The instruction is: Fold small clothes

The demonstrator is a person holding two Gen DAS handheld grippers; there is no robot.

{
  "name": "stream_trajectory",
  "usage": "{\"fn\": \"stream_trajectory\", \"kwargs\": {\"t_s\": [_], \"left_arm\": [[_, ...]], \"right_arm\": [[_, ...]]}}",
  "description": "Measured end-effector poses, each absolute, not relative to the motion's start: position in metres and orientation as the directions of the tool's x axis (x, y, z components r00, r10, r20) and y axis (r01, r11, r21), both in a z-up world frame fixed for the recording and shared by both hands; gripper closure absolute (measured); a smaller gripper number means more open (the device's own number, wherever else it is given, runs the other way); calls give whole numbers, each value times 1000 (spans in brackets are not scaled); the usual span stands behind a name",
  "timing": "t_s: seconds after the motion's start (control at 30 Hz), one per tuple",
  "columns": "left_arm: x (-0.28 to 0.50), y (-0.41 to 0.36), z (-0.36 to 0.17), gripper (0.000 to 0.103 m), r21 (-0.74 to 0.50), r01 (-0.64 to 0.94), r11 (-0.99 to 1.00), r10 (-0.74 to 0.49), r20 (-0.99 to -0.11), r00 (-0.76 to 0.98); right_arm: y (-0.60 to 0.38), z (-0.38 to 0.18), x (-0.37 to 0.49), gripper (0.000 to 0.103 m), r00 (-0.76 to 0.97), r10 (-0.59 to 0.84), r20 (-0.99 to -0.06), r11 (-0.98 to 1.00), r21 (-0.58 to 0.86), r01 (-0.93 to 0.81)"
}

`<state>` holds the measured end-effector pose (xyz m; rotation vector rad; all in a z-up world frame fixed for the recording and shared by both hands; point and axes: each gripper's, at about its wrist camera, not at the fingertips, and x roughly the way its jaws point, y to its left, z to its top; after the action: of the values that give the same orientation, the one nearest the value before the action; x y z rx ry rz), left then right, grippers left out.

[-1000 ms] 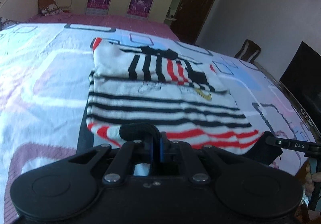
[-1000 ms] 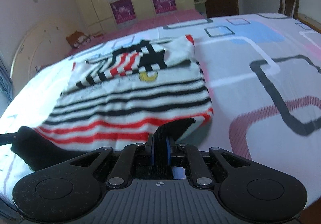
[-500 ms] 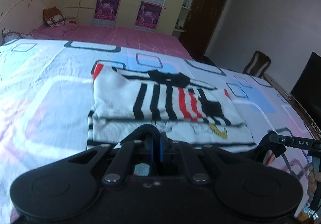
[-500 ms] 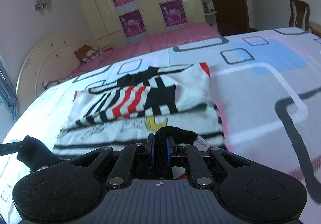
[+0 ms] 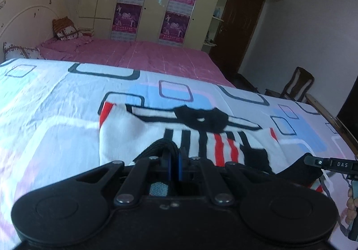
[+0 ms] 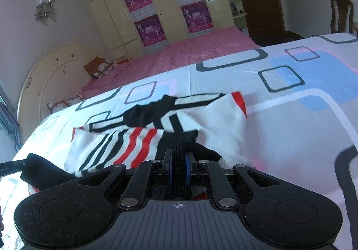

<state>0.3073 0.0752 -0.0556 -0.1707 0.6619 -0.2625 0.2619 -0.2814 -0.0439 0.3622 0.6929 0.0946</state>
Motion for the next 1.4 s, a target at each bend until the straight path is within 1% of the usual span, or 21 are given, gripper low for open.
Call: {"fn": "stream_trajectory", "kwargs": {"t_s": [0.13,0.4,0.6,0.87,1.0,1.1,1.13,1.2,1.23,1.27,1.3,1.33,1.37,1.4], "left_arm": [[331,75,-55,97,-238,160,958,-272,-576,771],[382,75,-64,97,-241,95,966,-226,-600,768],[411,78,-81,97,-232,44,972,-188,-644,742],[438,74,-92,97,-216,14,976,-158,-668,727],[452,71,-106,97,-192,-8,981,-134,-712,690],[457,66,-117,96,-167,4,986,-128,-740,660],[459,65,-119,92,-156,2,988,-120,-746,655],[460,68,-120,91,-168,-4,986,-124,-745,655],[462,70,-121,88,-189,-7,982,-139,-746,651],[462,73,-120,81,-209,-7,978,-154,-745,649],[462,75,-118,79,-221,-8,975,-162,-739,653],[461,77,-115,70,-224,-7,975,-162,-729,665],[459,79,-112,48,-219,-8,976,-155,-715,682],[456,81,-107,36,-209,-16,978,-138,-697,703]], "right_arm": [[-294,-45,291,93,773,209,-599,924,380,44],[-311,-55,354,93,765,228,-603,905,420,62],[-313,-71,394,93,735,242,-633,898,433,76],[-323,-90,423,93,712,239,-660,880,457,127],[-333,-99,435,93,701,231,-675,869,467,162],[-333,-98,439,93,703,213,-679,890,432,148],[-334,-98,439,92,705,211,-677,893,426,142],[-336,-96,441,92,706,219,-673,896,425,128],[-337,-95,441,92,711,215,-669,900,419,123],[-337,-94,441,92,714,215,-666,902,416,117],[-339,-94,441,92,715,223,-662,902,419,107],[-339,-94,441,92,713,232,-661,900,423,100],[-339,-95,442,92,711,241,-660,899,427,92],[-340,-96,441,92,709,250,-659,898,431,83]]}}
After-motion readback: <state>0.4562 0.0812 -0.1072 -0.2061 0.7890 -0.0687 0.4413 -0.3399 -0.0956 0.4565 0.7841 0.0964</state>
